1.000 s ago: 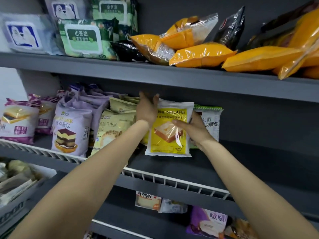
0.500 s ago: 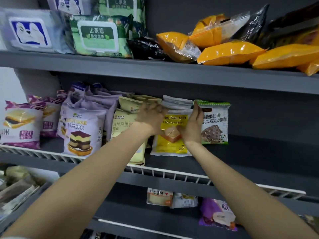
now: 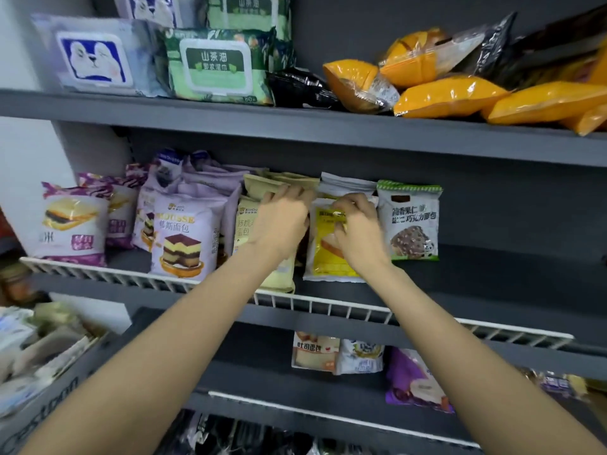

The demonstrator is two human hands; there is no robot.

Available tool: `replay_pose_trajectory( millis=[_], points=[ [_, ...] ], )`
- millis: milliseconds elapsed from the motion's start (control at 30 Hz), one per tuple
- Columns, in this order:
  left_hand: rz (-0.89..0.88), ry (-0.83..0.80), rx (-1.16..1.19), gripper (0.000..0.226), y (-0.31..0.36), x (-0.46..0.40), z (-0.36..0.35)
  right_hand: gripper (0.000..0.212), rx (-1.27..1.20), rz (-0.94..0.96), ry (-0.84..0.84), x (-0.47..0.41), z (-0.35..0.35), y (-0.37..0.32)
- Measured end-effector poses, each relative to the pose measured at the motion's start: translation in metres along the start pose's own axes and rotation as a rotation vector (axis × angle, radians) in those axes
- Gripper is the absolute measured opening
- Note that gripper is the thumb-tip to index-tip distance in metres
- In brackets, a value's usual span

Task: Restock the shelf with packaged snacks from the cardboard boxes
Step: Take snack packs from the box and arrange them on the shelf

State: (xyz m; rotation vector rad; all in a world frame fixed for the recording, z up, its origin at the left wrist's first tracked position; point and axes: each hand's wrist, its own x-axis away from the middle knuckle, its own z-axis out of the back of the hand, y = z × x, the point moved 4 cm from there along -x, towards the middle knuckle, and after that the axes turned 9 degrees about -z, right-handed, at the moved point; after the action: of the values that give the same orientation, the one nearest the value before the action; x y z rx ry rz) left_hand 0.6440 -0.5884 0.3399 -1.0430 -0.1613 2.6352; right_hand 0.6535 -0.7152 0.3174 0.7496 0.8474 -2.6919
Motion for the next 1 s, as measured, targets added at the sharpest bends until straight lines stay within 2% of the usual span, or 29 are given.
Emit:
replay_pose_trajectory(
  millis=[133, 267, 433, 667, 867, 1000],
  points=[
    [0.089, 0.064, 0.009, 0.024, -0.020, 0.048, 0.030, 0.030, -0.017, 0.132, -0.139, 0.022, -0.007, -0.051],
    [0.288, -0.045, 0.033, 0.028, -0.056, 0.118, 0.052, 0.025, -0.092, 0.233, -0.262, 0.058, -0.030, -0.110],
    [0.601, -0.156, 0.015, 0.020, -0.119, 0.239, 0.092, 0.023, -0.130, 0.415, -0.422, 0.122, -0.079, -0.201],
    [1.075, -0.201, -0.049, 0.022, -0.210, 0.454, 0.160, 0.019, -0.197, 0.647, -0.733, 0.263, -0.187, -0.361],
    [1.331, -0.375, -0.038, 0.022, -0.294, 0.645, 0.186, 0.018, -0.165, 0.721, -1.004, 0.397, -0.301, -0.487],
    [1.462, -0.490, -0.001, 0.020, -0.334, 0.753, 0.181, 0.018, -0.116, 0.704, -1.166, 0.479, -0.382, -0.542]
  ],
)
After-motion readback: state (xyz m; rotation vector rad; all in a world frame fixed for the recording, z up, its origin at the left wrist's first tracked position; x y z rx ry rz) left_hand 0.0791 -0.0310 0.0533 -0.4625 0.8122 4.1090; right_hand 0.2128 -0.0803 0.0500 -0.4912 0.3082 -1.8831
